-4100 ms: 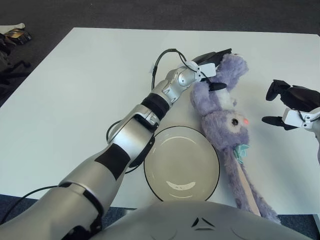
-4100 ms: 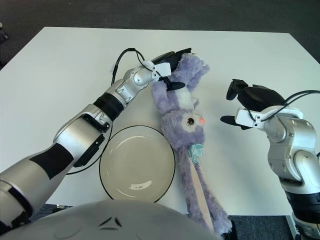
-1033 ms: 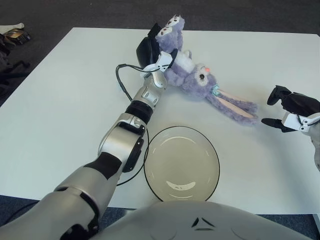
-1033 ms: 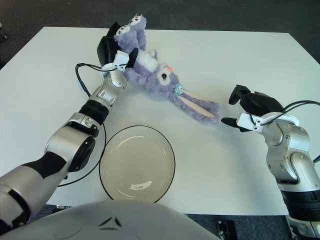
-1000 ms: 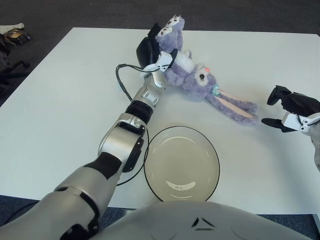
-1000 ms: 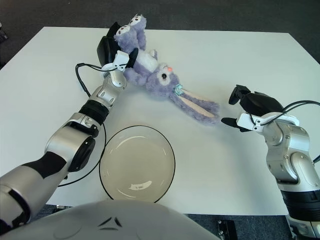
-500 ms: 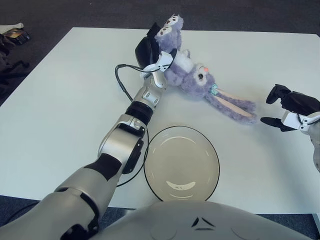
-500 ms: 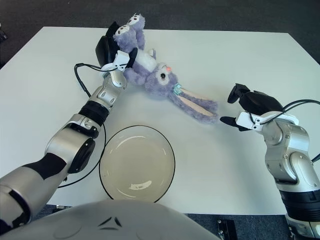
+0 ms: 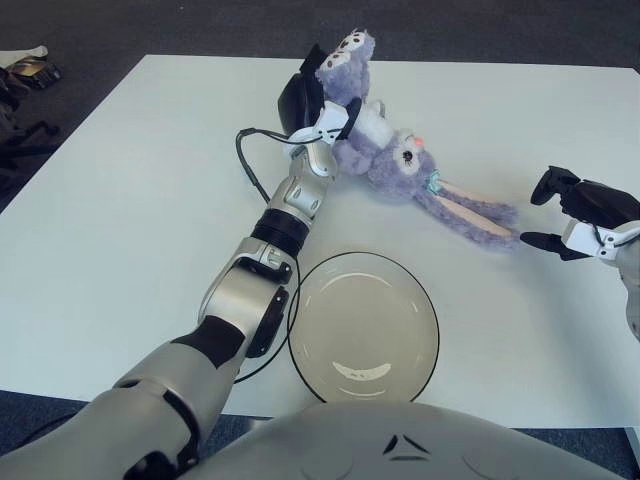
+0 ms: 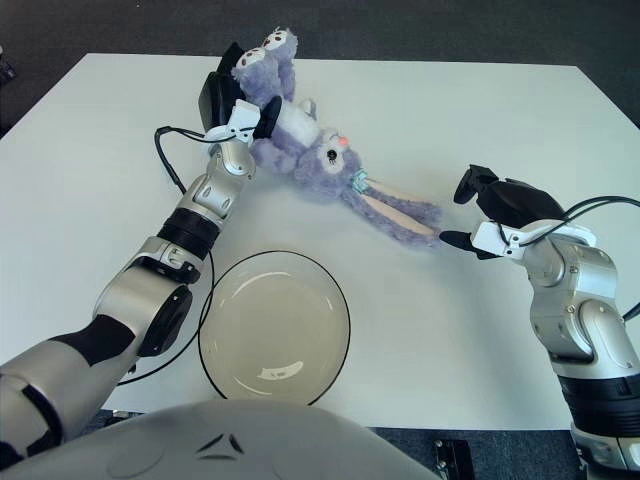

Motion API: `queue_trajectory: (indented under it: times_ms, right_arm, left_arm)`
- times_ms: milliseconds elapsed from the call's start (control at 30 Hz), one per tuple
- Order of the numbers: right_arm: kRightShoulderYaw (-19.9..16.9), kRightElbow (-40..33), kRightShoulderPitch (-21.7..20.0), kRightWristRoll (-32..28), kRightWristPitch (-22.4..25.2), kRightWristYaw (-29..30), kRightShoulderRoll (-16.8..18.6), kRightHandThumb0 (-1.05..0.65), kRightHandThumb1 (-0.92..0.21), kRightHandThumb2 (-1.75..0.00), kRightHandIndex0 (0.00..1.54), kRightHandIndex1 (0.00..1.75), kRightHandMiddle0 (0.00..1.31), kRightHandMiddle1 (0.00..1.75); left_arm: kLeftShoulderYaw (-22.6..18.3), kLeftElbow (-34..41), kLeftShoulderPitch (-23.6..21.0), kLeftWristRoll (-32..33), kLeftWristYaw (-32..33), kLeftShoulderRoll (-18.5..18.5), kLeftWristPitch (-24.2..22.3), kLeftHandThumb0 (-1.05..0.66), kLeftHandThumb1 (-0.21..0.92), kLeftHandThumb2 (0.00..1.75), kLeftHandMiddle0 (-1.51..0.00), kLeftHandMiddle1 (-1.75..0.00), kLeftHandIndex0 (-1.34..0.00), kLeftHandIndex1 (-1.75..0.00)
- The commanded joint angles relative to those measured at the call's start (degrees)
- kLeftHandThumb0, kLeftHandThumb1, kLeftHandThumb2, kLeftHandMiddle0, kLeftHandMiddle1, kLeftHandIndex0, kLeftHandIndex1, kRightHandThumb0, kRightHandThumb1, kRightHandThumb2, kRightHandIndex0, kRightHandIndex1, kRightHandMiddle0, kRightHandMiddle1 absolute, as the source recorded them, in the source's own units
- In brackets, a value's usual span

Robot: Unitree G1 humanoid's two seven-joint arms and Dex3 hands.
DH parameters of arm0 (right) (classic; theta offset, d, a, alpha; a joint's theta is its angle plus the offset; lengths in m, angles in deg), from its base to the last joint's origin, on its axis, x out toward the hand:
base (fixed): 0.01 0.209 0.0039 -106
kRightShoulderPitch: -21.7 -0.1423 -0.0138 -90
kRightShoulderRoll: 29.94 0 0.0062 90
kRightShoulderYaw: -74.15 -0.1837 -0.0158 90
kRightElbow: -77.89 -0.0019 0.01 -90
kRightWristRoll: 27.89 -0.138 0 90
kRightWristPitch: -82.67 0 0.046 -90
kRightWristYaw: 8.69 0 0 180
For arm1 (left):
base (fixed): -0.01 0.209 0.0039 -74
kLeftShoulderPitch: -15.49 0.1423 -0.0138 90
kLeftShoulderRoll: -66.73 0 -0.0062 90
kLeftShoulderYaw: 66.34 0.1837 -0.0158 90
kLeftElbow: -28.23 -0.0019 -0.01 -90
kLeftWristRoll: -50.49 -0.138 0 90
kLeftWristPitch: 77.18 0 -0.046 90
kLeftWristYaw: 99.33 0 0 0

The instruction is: Put the doll into the plate.

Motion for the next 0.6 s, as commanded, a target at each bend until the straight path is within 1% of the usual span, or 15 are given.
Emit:
queue_trajectory:
  times_ms: [0, 33, 133, 167, 200, 233, 267, 300, 333, 367, 400, 433, 500, 533, 567]
  right_arm:
    - [-0.66, 0.97, -0.82, -0.76, -0.2, 0.87, 0.11, -0.74, -0.64, -0.74, 0.2, 1.18, 0.0, 1.48]
    - [-0.71, 1.13, -0.93, -0.89, -0.15, 0.95, 0.2, -0.74, -0.64, -0.74, 0.2, 1.18, 0.0, 1.48]
    - [-0.73, 1.25, -0.94, -1.05, -0.25, 1.22, 0.19, -0.74, -0.63, -0.74, 0.2, 1.17, 0.0, 1.47]
    - [-0.71, 1.32, -0.97, -1.1, -0.31, 1.38, 0.21, -0.73, -0.63, -0.74, 0.2, 1.17, 0.0, 1.46]
    - [-0.7, 1.38, -0.99, -1.15, -0.34, 1.48, 0.23, -0.73, -0.61, -0.75, 0.2, 1.16, 0.0, 1.46]
    - [-0.71, 1.48, -1.05, -1.25, -0.27, 1.57, 0.32, -0.73, -0.61, -0.75, 0.2, 1.16, 0.0, 1.46]
    - [-0.71, 1.55, -1.09, -1.33, -0.21, 1.64, 0.37, -0.72, -0.6, -0.76, 0.19, 1.16, 0.0, 1.46]
    - [-1.12, -0.97, -0.23, -1.12, 1.15, 0.81, 0.77, -0.72, -0.59, -0.78, 0.19, 1.15, 0.0, 1.45]
    - [-1.42, -2.87, 0.42, -0.96, 2.16, 0.2, 1.06, -0.71, -0.58, -0.79, 0.19, 1.15, 0.0, 1.44]
    - [-1.64, -3.91, 0.74, -0.96, 2.92, -0.02, 1.41, -0.71, -0.57, -0.79, 0.19, 1.14, 0.0, 1.43]
    - [-1.74, -4.42, 0.89, -0.98, 3.42, -0.1, 1.62, -0.7, -0.57, -0.8, 0.18, 1.14, 0.0, 1.42]
    - [-1.66, -3.64, 0.52, -1.13, 3.35, 0.22, 1.67, -0.7, -0.56, -0.8, 0.18, 1.13, 0.0, 1.42]
    - [-1.38, -2.77, 0.05, -1.11, 3.28, 0.5, 1.56, -0.7, -0.56, -0.81, 0.18, 1.13, 0.0, 1.42]
    - [-1.28, -2.58, -0.05, -1.04, 3.22, 0.53, 1.47, -0.7, -0.56, -0.81, 0.19, 1.13, 0.0, 1.42]
    - [-0.74, -1.87, -0.47, -0.68, 2.83, 0.53, 1.07, -0.7, -0.56, -0.81, 0.19, 1.12, 0.0, 1.42]
  left_arm:
    - [-0.42, 3.06, 0.97, 1.69, -4.0, -0.17, -0.63, 0.0, 0.27, 1.32, -0.66, -1.59, -0.48, -1.75]
    - [-0.5, 3.76, 1.21, 2.31, -5.26, -0.19, -0.49, 0.0, 0.29, 1.3, -0.64, -1.59, -0.47, -1.75]
    - [-0.63, 5.89, 2.03, 3.72, -8.32, -0.28, -0.18, 0.0, 0.4, 1.18, -0.52, -1.62, -0.42, -1.75]
    - [-0.55, 7.04, 2.49, 4.21, -9.7, -0.37, -0.17, 0.0, 0.46, 1.12, -0.46, -1.64, -0.39, -1.75]
    - [-0.51, 7.87, 2.82, 4.52, -10.66, -0.43, -0.22, -0.15, 0.51, 1.04, -0.31, -1.68, -0.39, -1.74]
    - [-0.08, 10.12, 3.73, 4.73, -12.32, -0.63, -0.59, -0.2, 0.53, 1.01, -0.25, -1.69, -0.39, -1.73]
    - [0.22, 11.78, 4.39, 4.84, -13.51, -0.75, -0.89, -0.27, 0.51, 1.0, -0.21, -1.67, -0.31, -1.71]
    - [0.58, 13.23, 4.96, 4.97, -15.09, -1.06, -1.24, -0.38, 0.46, 1.0, -0.15, -1.65, -0.2, -1.69]
    - [0.77, 14.25, 5.36, 5.03, -16.22, -1.25, -1.55, -0.49, 0.47, 0.97, -0.11, -1.61, -0.13, -1.63]
    - [1.04, 15.35, 5.76, 5.12, -17.73, -1.6, -2.07, -0.53, 0.48, 0.96, -0.09, -1.59, -0.1, -1.61]
    - [1.2, 16.23, 6.08, 5.15, -18.82, -1.81, -2.52, -0.62, 0.55, 0.88, -0.07, -1.53, -0.07, -1.5]
    - [1.45, 17.42, 6.47, 5.2, -20.3, -2.14, -3.22, -0.66, 0.58, 0.84, -0.06, -1.51, -0.05, -1.47]
    - [1.72, 19.1, 7.0, 5.24, -22.41, -2.62, -4.29, -0.77, 0.72, 0.68, -0.05, -1.42, -0.02, -1.3]
    - [1.77, 19.73, 7.2, 5.22, -23.16, -2.75, -4.74, -0.82, 0.78, 0.61, -0.04, -1.38, -0.01, -1.24]
    - [1.97, 20.56, 7.42, 5.15, -24.26, -3.1, -5.26, -0.83, 0.8, 0.59, -0.04, -1.37, -0.01, -1.22]
